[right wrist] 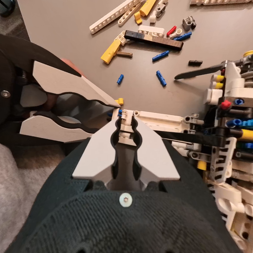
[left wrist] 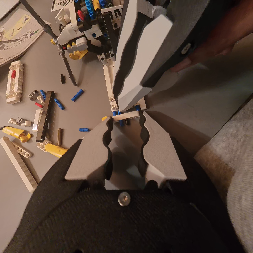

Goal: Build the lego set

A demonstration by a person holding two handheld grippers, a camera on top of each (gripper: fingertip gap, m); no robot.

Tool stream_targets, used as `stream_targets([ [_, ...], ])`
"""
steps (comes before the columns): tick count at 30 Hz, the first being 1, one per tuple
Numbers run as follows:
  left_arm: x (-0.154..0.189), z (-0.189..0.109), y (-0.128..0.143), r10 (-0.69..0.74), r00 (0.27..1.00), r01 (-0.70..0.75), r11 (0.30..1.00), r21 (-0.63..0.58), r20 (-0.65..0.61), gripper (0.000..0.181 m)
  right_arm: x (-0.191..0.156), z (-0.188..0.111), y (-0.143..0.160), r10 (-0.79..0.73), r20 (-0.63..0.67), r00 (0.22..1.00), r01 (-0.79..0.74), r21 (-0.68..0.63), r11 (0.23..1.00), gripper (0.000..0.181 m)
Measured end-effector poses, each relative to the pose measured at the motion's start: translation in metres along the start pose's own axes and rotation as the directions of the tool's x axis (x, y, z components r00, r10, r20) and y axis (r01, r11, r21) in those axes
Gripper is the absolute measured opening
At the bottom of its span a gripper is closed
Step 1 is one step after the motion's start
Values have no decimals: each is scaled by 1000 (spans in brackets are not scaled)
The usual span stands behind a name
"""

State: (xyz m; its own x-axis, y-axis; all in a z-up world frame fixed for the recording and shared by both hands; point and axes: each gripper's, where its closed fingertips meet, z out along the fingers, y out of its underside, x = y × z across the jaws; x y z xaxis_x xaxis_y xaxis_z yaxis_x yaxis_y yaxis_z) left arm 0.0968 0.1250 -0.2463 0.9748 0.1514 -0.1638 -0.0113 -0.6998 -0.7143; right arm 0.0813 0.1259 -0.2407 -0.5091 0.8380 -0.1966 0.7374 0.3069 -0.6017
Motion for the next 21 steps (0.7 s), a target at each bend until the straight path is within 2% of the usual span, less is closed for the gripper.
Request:
stream_targets([
  [21,2,3,-3,-45,999,45,999,-5,-23,40,2,0,0,-21,64,998,20,14,1000,15],
])
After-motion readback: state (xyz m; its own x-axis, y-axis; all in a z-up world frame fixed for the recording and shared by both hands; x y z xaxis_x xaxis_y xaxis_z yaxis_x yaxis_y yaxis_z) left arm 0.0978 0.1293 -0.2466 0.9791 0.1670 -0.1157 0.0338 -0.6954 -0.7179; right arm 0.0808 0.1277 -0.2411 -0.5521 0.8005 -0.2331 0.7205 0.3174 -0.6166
